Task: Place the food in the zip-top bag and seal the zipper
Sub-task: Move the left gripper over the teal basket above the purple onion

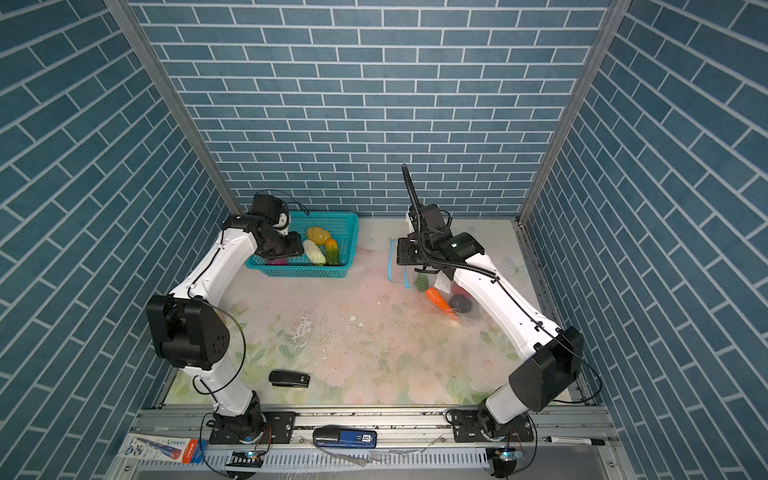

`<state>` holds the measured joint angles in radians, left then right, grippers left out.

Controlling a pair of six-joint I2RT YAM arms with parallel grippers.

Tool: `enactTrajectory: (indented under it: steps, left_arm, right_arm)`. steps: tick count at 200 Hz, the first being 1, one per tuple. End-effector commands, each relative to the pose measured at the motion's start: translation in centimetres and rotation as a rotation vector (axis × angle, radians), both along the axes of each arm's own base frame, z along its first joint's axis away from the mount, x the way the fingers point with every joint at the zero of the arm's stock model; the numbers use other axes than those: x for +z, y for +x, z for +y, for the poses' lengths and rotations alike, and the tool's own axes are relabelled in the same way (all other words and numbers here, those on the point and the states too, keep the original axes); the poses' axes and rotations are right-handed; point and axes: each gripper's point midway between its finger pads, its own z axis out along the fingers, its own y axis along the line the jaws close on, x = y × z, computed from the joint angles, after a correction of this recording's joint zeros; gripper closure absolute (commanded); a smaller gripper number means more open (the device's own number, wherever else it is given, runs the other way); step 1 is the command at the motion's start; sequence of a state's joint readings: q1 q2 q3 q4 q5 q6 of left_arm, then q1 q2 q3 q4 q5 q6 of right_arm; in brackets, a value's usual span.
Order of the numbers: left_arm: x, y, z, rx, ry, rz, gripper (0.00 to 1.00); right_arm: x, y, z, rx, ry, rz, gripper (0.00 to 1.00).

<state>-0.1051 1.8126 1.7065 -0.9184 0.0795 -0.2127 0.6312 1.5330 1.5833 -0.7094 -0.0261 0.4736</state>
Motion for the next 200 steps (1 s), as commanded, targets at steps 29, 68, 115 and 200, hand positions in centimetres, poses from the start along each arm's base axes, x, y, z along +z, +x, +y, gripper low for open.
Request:
enactTrajectory:
  steps: [29,68,115,200]
  left_arm:
    - [-3.6,0.1,3.7,0.021,0.113,0.148,0.42]
    - [-4.3,1.5,6.2,0.05,0.166,0.165,0.41]
    - [-5.9,3.5,7.7,0.076,0.201,0.201,0.41]
    - [-9.2,5.7,10.3,0.119,0.25,0.282,0.41]
  right_arm:
    - [0.0,-0.2,1.4,0.052,0.042,-0.005,1.0]
    - [-0.5,-0.2,1.5,0.052,0.043,-0.003,1.0]
    - [-0.5,-0.3,1.5,0.057,0.042,-0.005,1.0]
    - [-0.4,-0.9,1.1,0.054,0.045,-0.005,1.0]
